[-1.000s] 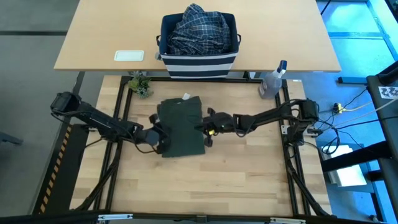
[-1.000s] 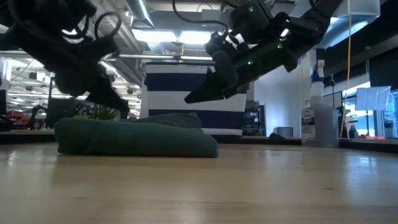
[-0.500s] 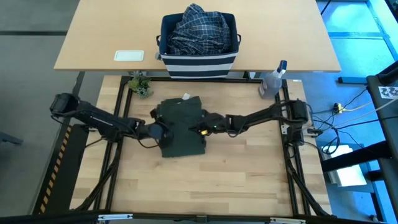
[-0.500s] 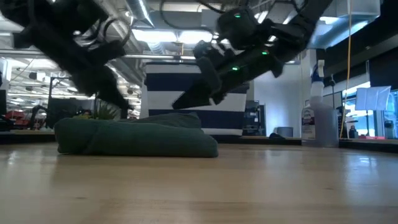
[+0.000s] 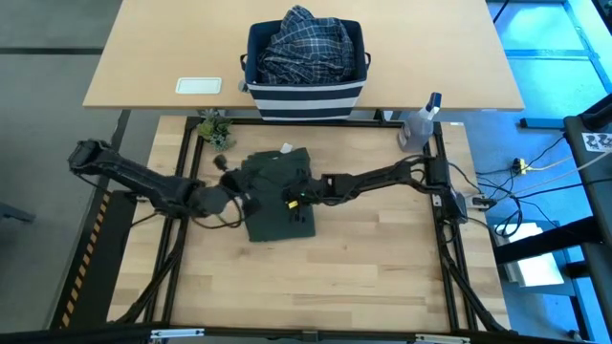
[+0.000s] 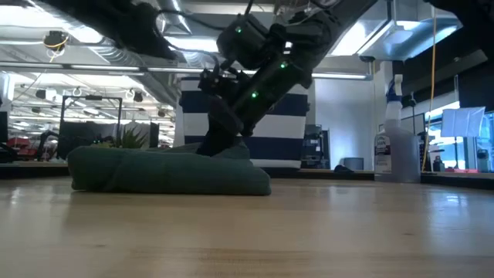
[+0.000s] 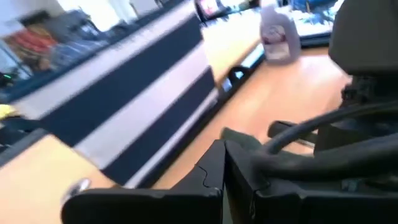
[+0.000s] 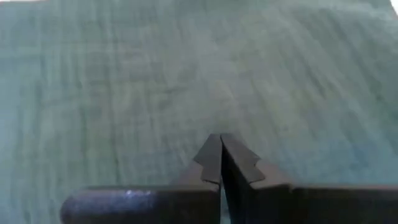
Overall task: Fold Laundry from Bin
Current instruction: Move the green polo shirt to the bottom right of the table
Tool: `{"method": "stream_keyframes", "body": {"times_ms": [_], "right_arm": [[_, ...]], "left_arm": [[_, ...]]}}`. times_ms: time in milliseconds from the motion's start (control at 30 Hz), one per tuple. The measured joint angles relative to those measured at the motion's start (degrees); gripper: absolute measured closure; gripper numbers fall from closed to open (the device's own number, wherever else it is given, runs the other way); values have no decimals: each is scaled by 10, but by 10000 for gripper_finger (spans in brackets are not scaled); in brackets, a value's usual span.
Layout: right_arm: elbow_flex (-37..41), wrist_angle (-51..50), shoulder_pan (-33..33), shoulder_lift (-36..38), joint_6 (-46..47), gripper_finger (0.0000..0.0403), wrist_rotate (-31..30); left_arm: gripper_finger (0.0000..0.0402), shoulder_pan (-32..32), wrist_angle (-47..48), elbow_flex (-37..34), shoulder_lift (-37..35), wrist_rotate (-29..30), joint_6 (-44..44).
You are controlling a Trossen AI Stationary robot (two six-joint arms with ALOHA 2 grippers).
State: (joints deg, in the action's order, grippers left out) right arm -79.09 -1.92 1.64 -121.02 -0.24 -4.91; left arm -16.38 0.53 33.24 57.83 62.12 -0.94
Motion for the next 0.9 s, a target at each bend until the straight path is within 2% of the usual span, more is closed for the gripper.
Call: {"method": "stream_keyframes", "body": {"times_ms": [100, 200, 433, 600, 900], "right_arm": [[0, -20, 4, -7, 12, 401, -10], [2, -59, 12, -10, 23, 401, -14], [-2, -156, 14, -2, 33, 401, -16], [-3, -262, 7, 0, 53, 401, 7], [2, -380, -58, 48, 71, 401, 2]], "left_arm": [[401, -35, 1, -20, -42, 48, -15], [401, -57, 0, -33, -69, 66, -19], [401, -73, 1, -37, -81, 65, -8], [401, -73, 1, -37, -80, 52, 0], [401, -73, 3, -37, -80, 41, -4]]}}
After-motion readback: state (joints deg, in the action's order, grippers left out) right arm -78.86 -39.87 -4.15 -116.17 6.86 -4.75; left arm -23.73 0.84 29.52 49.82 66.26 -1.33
